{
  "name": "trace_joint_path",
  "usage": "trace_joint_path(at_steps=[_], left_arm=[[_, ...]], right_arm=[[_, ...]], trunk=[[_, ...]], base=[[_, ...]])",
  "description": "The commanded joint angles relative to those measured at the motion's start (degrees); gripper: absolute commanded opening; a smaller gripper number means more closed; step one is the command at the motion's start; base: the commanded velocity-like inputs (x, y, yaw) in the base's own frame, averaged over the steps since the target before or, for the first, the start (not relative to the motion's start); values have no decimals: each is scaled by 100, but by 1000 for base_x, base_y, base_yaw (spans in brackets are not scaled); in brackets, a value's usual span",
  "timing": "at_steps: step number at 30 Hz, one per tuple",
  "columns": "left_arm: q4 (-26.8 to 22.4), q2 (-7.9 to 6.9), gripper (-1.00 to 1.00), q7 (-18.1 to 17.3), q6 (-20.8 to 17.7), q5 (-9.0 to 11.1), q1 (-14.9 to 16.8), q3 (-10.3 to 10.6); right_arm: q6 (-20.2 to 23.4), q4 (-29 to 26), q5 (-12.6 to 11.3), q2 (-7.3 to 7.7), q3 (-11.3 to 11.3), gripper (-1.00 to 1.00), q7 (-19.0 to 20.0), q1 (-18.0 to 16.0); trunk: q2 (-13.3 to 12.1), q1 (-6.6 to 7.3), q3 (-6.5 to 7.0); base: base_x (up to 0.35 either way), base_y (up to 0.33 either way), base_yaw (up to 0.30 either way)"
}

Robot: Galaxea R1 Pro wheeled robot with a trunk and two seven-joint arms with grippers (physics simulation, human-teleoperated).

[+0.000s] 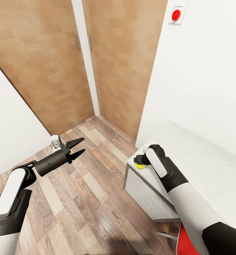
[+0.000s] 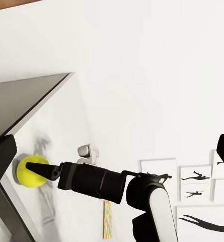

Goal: Put all the toys in the child's room - the three board games (two on the bed and one on the table), the two jigsaw puzzles on the table, and the tennis ball on the table - inside the toy box on the table in the child's room.

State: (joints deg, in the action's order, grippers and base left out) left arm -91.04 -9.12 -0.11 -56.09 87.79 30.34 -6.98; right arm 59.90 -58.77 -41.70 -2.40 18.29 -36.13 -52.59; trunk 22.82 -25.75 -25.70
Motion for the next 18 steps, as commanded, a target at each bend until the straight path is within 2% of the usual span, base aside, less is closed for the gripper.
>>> trace_joint_path(at_steps=[1, 8, 11, 15, 18], left_arm=[[-1, 1, 100, 0, -25, 1, 5, -6], [-1, 11, 100, 2, -22, -4, 7, -6], [-1, 13, 100, 6, -15, -6, 7, -6], [-1, 18, 100, 9, -11, -7, 10, -1], [2, 21, 100, 10, -5, -12, 13, 1]], right_arm=[[10, -3, -57, 2, 6, -100, -76, -5], [10, -16, -52, 8, 1, -100, -72, -3], [10, -194, -57, 29, 0, -100, -70, 2], [10, -551, -71, 131, -2, -100, -66, 14], [10, -934, -88, 283, -24, -100, -63, 22]], trunk=[[10, -3, -9], [10, -3, -9], [10, -3, -9], [10, -3, -9], [10, -3, -9]], base=[[0, 0, 0], [0, 0, 0], [0, 0, 0], [0, 0, 0], [0, 0, 0]])
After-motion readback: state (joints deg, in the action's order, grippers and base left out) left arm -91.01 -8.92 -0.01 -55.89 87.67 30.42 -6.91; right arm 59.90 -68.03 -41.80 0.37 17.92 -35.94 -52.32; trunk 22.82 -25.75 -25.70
